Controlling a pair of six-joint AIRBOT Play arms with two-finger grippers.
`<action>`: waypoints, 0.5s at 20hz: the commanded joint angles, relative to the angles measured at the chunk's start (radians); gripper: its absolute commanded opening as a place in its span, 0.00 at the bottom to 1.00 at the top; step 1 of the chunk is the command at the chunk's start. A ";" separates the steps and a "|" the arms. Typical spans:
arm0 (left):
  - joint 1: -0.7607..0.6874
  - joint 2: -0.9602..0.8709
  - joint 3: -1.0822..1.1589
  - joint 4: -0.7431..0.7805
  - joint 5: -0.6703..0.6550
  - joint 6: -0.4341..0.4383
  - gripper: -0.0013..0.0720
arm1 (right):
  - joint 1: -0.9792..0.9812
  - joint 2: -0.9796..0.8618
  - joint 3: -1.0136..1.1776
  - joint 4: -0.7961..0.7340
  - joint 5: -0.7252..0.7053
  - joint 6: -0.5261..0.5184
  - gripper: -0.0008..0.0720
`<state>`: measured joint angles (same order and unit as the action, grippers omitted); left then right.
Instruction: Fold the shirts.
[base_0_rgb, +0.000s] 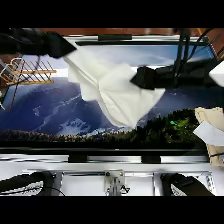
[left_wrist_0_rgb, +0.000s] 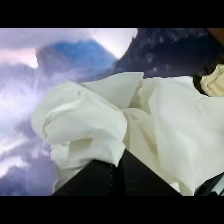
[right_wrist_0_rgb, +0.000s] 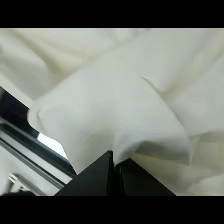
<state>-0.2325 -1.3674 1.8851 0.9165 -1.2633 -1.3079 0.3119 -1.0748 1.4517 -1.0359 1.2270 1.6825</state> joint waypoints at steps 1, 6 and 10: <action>-0.058 -0.028 -0.192 0.063 -0.031 -0.032 0.09 | 0.127 0.035 -0.170 -0.313 0.080 0.235 0.12; -0.184 -0.078 -0.482 0.064 0.114 -0.031 0.09 | 0.279 -0.010 -0.457 -0.309 -0.079 0.350 0.82; -0.217 -0.076 -0.576 0.064 0.092 -0.025 0.09 | 0.167 0.040 -0.375 -0.383 -0.147 0.371 0.82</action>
<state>-0.4187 -1.4387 1.3891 0.9768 -1.1717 -1.3365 0.5278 -1.0592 1.0618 -1.3453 1.1492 2.0056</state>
